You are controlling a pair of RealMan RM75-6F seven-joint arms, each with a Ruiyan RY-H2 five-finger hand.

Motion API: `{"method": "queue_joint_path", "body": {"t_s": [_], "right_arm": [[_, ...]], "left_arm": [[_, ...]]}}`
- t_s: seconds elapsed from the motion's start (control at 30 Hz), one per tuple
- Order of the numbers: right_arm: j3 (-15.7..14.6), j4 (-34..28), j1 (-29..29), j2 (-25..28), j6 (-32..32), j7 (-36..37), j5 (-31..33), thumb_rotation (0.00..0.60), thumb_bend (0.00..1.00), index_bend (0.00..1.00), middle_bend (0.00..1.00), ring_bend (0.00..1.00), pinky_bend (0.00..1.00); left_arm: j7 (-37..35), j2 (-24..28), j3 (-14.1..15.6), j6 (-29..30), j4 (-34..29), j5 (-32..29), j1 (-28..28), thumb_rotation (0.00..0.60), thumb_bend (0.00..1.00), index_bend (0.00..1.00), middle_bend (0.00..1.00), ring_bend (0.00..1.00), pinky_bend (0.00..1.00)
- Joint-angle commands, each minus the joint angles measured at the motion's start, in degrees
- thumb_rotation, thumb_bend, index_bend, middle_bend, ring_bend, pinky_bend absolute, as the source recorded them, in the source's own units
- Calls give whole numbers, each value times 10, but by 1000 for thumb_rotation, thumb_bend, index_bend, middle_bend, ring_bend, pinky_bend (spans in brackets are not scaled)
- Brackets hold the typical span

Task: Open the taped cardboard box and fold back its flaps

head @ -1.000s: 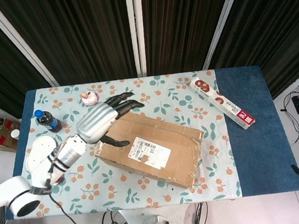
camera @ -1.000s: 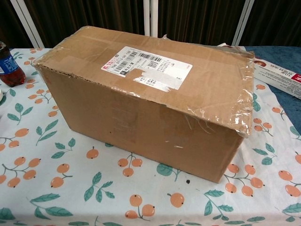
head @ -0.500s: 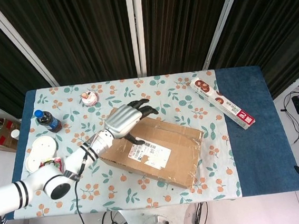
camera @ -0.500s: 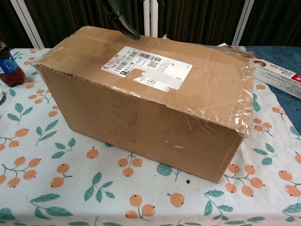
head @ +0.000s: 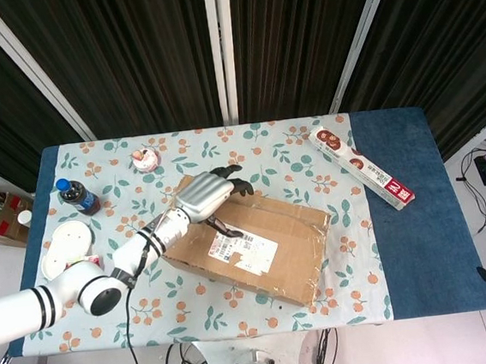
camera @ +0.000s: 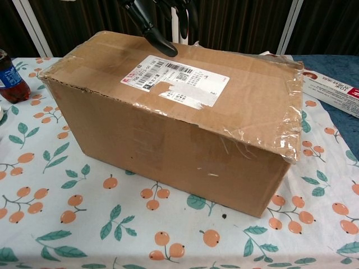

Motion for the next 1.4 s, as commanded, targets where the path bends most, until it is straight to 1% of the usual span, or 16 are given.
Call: {"method": "queue_joint_path", "body": {"t_s": [0.03, 0.23, 0.4, 0.5, 0.73, 0.83, 0.93, 1.03, 1.2, 1.3, 1.37, 1.4], "right_arm": [[1, 1, 0, -1, -1, 0, 1, 600, 91, 0, 0, 0, 0], [3, 4, 1, -4, -4, 1, 4, 600, 98, 0, 0, 0, 0], [5, 4, 1, -4, -4, 1, 7, 600, 104, 0, 0, 0, 0], [5, 4, 1, -5, -4, 2, 7, 600, 106, 0, 0, 0, 0], [7, 4, 1, -5, -4, 2, 6, 600, 102, 0, 0, 0, 0], [7, 3, 2, -5, -4, 2, 5, 600, 102, 0, 0, 0, 0], [8, 2, 3, -4, -4, 0, 3, 600, 100, 0, 0, 0, 0], [9, -1, 5, -4, -4, -2, 2, 600, 101, 0, 0, 0, 0], [8, -8, 8, -5, -2, -8, -6, 600, 101, 0, 0, 0, 0], [8, -13, 10, -4, -1, -13, -10, 600, 101, 0, 0, 0, 0], [8, -16, 11, -3, 0, -17, -11, 600, 100, 0, 0, 0, 0], [8, -17, 11, -3, 0, -19, -12, 600, 100, 0, 0, 0, 0]], "left_arm": [[-1, 1, 4, -9, 2, -2, -4, 435, 0, 288, 327, 77, 165], [-6, 2, 8, -15, 3, -3, -8, 425, 0, 287, 354, 77, 165], [-13, 4, 5, -3, -4, 12, -5, 427, 0, 286, 418, 77, 166], [-17, 10, 5, -4, -11, 18, -5, 426, 0, 282, 460, 84, 165], [-35, 32, 0, 7, -38, 35, 5, 427, 0, 253, 496, 91, 166], [-42, 53, -3, 16, -61, 49, 13, 427, 0, 232, 513, 94, 166], [-52, 81, -5, 24, -92, 63, 25, 425, 0, 214, 541, 109, 166], [-59, 114, -3, 39, -128, 88, 42, 425, 0, 194, 549, 121, 166], [-83, 169, -1, 83, -185, 134, 83, 426, 0, 147, 547, 122, 166], [-99, 200, 7, 113, -211, 169, 112, 426, 0, 140, 547, 121, 166], [-110, 222, 17, 133, -225, 196, 135, 406, 0, 136, 544, 121, 166], [-119, 231, 21, 141, -231, 206, 144, 379, 0, 131, 541, 121, 166]]}}
